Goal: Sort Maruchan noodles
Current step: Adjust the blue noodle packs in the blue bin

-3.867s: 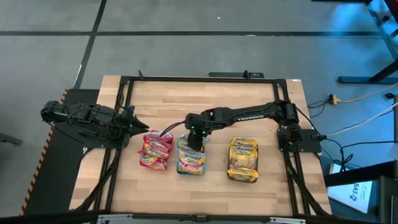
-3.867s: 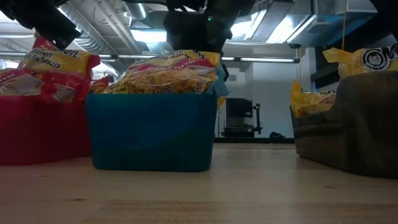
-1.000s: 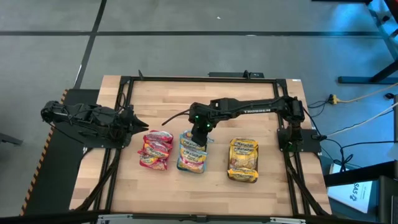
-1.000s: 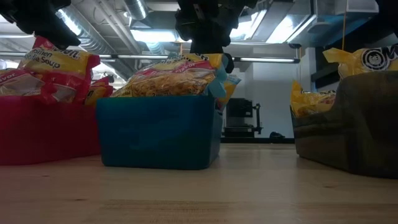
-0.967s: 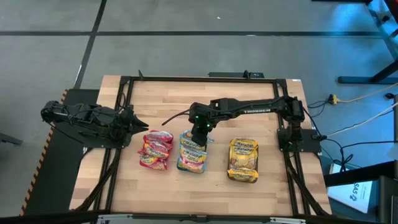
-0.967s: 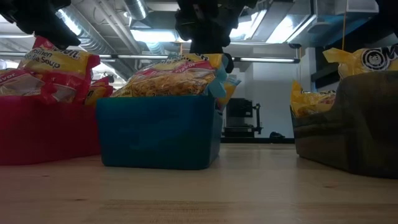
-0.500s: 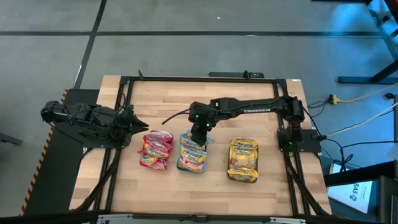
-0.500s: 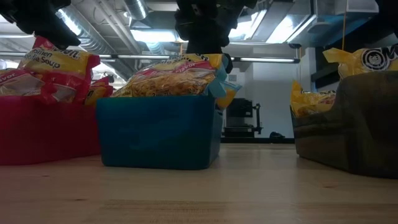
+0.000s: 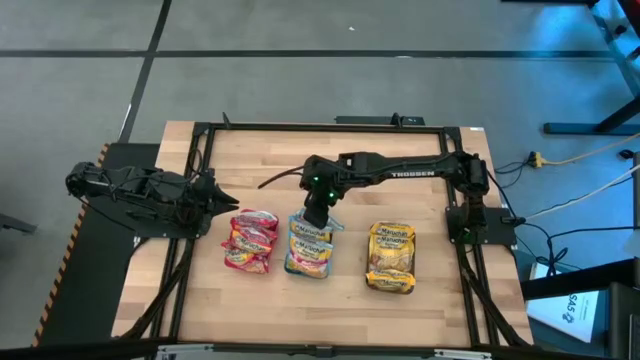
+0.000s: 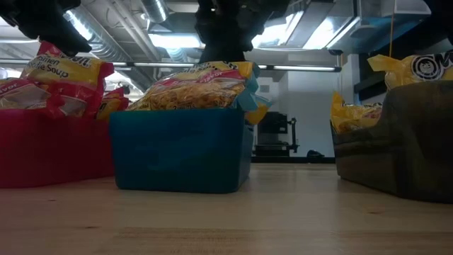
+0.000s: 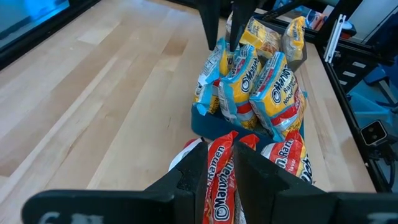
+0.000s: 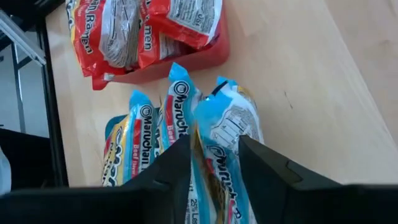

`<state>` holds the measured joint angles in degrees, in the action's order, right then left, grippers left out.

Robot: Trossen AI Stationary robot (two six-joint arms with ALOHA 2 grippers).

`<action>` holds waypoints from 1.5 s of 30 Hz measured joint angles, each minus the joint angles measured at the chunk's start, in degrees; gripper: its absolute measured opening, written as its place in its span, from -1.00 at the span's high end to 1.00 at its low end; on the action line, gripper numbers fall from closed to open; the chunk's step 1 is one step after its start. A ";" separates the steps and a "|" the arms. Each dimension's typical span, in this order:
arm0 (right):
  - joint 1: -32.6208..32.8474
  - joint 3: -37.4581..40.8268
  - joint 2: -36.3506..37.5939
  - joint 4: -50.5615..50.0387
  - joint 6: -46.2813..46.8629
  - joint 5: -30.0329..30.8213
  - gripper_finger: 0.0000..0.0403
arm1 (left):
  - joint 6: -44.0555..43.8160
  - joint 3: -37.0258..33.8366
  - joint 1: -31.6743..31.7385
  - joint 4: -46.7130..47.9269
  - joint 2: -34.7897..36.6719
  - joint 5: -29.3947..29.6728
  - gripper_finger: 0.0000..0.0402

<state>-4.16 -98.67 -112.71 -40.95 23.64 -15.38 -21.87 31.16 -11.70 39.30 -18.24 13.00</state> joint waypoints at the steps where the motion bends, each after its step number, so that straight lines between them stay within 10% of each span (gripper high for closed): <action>1: 0.02 0.00 0.00 0.04 0.00 -0.16 0.37 | 0.01 0.00 0.02 0.05 -0.01 0.01 0.65; 12: 0.02 -0.07 -2.04 2.14 0.04 -0.85 0.67 | 0.02 0.00 0.02 0.16 -0.02 1.91 0.65; 45: 0.01 0.07 -4.96 4.99 -0.13 -3.70 0.68 | -0.48 0.04 0.01 0.10 0.00 2.37 0.65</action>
<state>-4.15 -98.61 -117.66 -35.96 23.51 -19.08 -22.35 31.20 -11.69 39.40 -18.24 15.38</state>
